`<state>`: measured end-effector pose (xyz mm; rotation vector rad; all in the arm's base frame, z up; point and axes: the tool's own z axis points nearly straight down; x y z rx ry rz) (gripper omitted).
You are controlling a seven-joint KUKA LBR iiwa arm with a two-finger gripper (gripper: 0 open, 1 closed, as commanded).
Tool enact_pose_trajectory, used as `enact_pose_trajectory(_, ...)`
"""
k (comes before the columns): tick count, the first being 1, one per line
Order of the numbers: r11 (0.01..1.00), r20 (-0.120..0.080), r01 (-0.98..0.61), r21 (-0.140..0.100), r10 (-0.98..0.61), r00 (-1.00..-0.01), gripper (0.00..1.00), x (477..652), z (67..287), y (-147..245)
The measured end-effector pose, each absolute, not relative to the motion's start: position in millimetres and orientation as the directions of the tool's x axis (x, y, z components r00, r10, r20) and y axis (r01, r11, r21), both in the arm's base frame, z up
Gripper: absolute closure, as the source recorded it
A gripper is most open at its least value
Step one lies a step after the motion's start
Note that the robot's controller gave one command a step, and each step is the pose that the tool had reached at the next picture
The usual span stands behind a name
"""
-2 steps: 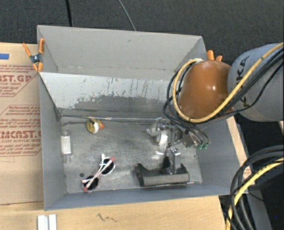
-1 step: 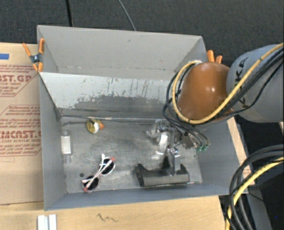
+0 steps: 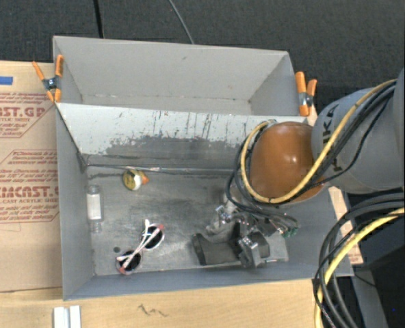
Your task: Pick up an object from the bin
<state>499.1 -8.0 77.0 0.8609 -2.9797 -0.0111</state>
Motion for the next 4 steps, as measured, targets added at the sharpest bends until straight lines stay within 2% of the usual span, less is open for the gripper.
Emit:
enact_pose_trajectory(1,0.846,0.033,-0.533,0.016,-0.533,-0.845,1.0,499.9,77,-8)
enact_pose_trajectory(2,0.832,-0.004,-0.555,-0.001,-0.555,-0.832,1.0,490.6,223,-21)
enact_pose_trajectory(3,0.832,-0.002,-0.555,0.0,-0.555,-0.832,1.0,490.1,222,-21)
enact_pose_trajectory(4,0.807,0.0,-0.59,0.002,-0.59,-0.807,0.0,484.8,144,-13)
